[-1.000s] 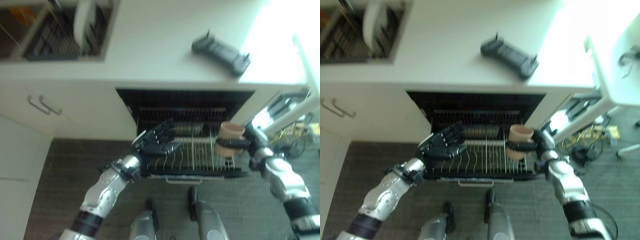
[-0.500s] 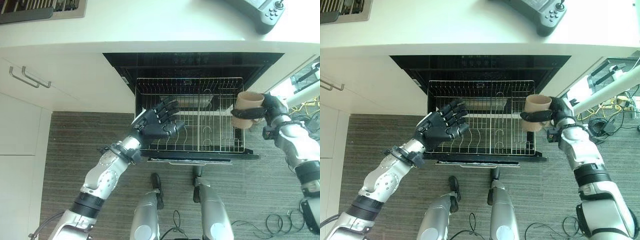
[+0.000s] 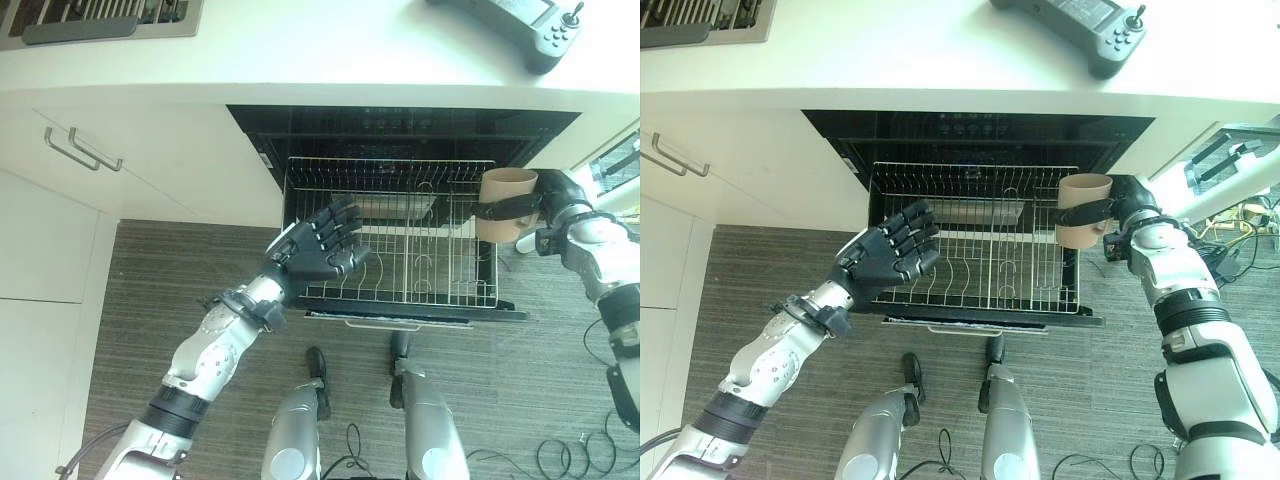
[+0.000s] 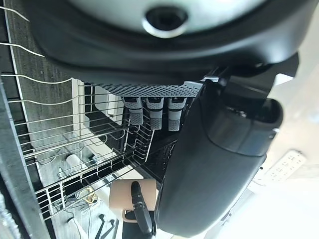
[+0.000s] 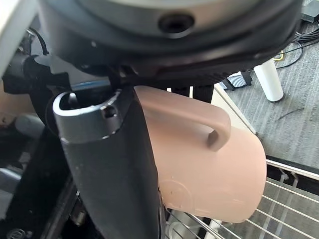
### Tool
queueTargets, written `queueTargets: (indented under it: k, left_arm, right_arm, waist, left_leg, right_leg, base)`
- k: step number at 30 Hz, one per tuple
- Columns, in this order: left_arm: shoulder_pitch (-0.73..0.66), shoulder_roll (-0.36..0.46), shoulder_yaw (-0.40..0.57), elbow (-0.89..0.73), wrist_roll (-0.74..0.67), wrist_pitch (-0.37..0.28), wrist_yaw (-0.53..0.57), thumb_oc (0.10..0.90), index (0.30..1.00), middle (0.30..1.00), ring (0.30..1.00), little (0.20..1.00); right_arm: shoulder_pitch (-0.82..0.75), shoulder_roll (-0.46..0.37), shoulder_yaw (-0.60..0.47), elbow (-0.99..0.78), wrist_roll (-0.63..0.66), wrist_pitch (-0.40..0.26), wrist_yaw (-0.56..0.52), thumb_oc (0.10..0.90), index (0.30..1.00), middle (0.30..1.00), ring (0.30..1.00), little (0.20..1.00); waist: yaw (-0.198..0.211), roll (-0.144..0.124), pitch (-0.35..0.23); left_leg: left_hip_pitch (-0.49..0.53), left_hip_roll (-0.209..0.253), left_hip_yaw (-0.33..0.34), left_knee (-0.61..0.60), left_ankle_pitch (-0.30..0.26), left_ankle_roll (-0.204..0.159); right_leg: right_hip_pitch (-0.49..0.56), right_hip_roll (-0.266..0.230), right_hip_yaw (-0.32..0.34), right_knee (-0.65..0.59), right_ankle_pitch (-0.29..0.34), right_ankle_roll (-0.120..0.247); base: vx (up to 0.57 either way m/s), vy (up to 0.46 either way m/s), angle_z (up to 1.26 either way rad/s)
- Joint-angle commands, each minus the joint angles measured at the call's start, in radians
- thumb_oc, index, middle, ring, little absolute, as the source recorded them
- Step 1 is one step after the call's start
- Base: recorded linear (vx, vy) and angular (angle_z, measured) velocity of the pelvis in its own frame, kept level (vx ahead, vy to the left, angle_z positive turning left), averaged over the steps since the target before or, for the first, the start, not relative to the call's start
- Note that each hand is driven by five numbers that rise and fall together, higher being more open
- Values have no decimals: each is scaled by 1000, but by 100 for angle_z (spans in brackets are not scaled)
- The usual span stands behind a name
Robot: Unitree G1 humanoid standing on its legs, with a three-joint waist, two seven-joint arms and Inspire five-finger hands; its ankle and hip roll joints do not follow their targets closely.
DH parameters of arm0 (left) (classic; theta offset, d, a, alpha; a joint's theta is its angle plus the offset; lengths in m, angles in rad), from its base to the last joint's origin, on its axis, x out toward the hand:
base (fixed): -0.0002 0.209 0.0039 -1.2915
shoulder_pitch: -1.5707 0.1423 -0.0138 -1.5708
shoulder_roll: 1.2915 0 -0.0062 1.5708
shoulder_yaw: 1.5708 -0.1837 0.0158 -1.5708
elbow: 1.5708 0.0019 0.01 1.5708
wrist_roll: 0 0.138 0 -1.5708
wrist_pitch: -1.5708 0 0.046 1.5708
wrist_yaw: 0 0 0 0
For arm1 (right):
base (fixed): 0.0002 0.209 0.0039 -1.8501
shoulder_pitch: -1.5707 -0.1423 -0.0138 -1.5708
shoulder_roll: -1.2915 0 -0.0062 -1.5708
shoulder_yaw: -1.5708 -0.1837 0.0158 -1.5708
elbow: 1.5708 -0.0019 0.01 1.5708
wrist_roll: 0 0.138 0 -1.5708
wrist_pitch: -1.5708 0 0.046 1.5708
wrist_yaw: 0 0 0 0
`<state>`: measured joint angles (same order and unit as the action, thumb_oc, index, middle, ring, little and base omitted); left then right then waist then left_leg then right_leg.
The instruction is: Place the dishes in the dishwasher.
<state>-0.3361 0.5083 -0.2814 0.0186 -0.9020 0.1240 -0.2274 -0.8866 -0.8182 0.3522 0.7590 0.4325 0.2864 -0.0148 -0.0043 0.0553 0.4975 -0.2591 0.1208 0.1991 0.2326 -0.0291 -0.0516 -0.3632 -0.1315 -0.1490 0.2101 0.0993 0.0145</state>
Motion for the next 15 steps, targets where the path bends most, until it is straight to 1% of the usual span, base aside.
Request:
queueTargets:
  k: [1, 7, 8, 9, 10, 11, 15]
  left_arm:
    - [-11, 5, -42, -71, -80, -111, -48, 800, 900, 900, 900, 900]
    - [-30, -8, -59, -76, -81, -113, -40, 800, 900, 900, 900, 900]
    - [-32, -8, -59, -76, -82, -113, -40, 800, 900, 900, 900, 900]
    - [-31, -8, -60, -75, -81, -116, -44, 800, 900, 900, 900, 900]
    - [-31, -9, -61, -72, -81, -119, -48, 800, 900, 900, 900, 900]
    - [-33, -10, -62, -70, -82, -121, -47, 800, 900, 900, 900, 900]
    - [-35, -10, -63, -73, -85, -124, -43, 800, 900, 900, 900, 900]
  right_arm:
    - [-78, -15, 21, 21, -6, -35, -2, 400, 300, 300, 300, 300]
    - [-97, 15, 52, 79, 13, -12, 10, 400, 300, 300, 300, 300]
    - [-98, 19, 52, 85, 21, -13, 13, 482, 422, 422, 422, 422]
    - [-101, 23, 50, 92, 30, -15, 16, 573, 559, 559, 559, 559]
    - [-105, 24, 48, 96, 27, -15, 20, 605, 608, 608, 608, 608]
    - [-107, 26, 48, 100, 18, -16, 18, 800, 900, 900, 900, 900]
    - [-116, 28, 53, 98, 18, -10, 6, 800, 900, 900, 900, 900]
  waist:
    - [14, -4, -118]
    - [21, 5, -108]
    - [22, 7, -107]
    - [23, 8, -105]
    - [23, 10, -104]
    - [23, 13, -99]
    - [21, 17, -94]
  left_leg:
    - [-23, 63, -63, 67, -87, -65]
    - [-24, 59, -65, 67, -89, -64]
    - [-24, 58, -65, 67, -90, -63]
    - [-24, 56, -66, 67, -91, -63]
    - [-24, 56, -66, 67, -91, -63]
    - [-19, 55, -66, 67, -96, -64]
    - [-17, 52, -65, 67, -101, -63]
  right_leg:
    - [41, -97, -32, 90, -183, 89]
    - [37, -101, -37, 90, -182, 88]
    - [36, -101, -38, 90, -182, 88]
    - [35, -101, -38, 90, -181, 88]
    - [34, -102, -38, 90, -181, 88]
    - [36, -103, -39, 90, -183, 89]
    - [31, -104, -37, 90, -180, 91]
  base:
    - [0, 0, 0]
    - [13, 10, 2]
    - [5, 20, 3]
    - [0, 0, 0]
    - [15, 33, 3]
    - [14, 35, 3]
    - [1, 21, 3]
